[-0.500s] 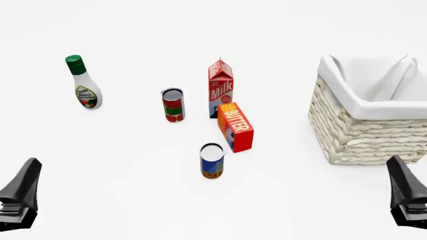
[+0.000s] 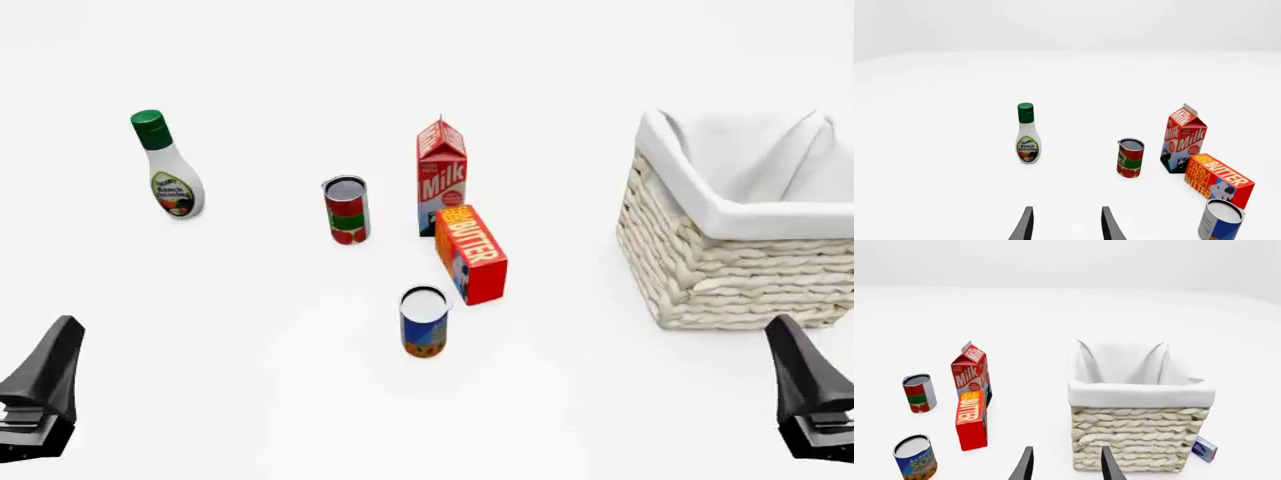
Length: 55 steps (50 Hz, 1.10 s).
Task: Pick the alphabet soup and place it in the basket.
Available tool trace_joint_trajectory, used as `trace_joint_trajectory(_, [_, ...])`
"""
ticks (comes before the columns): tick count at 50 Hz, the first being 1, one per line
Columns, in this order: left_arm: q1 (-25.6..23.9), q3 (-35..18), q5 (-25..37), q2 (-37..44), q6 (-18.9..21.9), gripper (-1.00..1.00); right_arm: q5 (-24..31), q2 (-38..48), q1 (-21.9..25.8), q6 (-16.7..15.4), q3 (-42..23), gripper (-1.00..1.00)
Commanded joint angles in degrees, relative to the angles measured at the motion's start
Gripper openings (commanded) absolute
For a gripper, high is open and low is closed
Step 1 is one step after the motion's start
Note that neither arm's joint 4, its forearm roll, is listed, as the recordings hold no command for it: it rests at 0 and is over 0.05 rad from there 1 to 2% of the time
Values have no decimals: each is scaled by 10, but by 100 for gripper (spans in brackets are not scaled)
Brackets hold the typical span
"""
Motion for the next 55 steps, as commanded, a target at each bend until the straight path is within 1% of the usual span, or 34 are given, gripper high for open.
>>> trace_joint_trajectory(1, [0,0,0,0,0,100,32,-3,40,-2,-45,100])
trace_joint_trajectory(8, [0,0,0,0,0,100,51,-3,71,-16,-77,100])
trace_joint_trajectory(14, [0,0,0,0,0,100,67,-3,107,-30,-101,100])
trace_joint_trajectory(15, [0,0,0,0,0,100,71,-3,118,-32,-107,100])
trace_joint_trajectory(19, [0,0,0,0,0,100,75,-3,136,-37,-112,100])
trace_joint_trajectory(21, [0,0,0,0,0,100,79,-3,154,-41,-116,100])
trace_joint_trajectory(30, [0,0,0,0,0,100,78,1,206,-49,-116,100])
trace_joint_trajectory(40, [0,0,0,0,0,100,7,68,263,-57,-102,100])
trace_joint_trajectory(48, [0,0,0,0,0,100,-44,118,297,-61,-97,100])
trace_joint_trajectory(50, [0,0,0,0,0,100,-49,123,299,-61,-97,100])
trace_joint_trajectory(55, [0,0,0,0,0,100,-92,168,325,-67,-95,100])
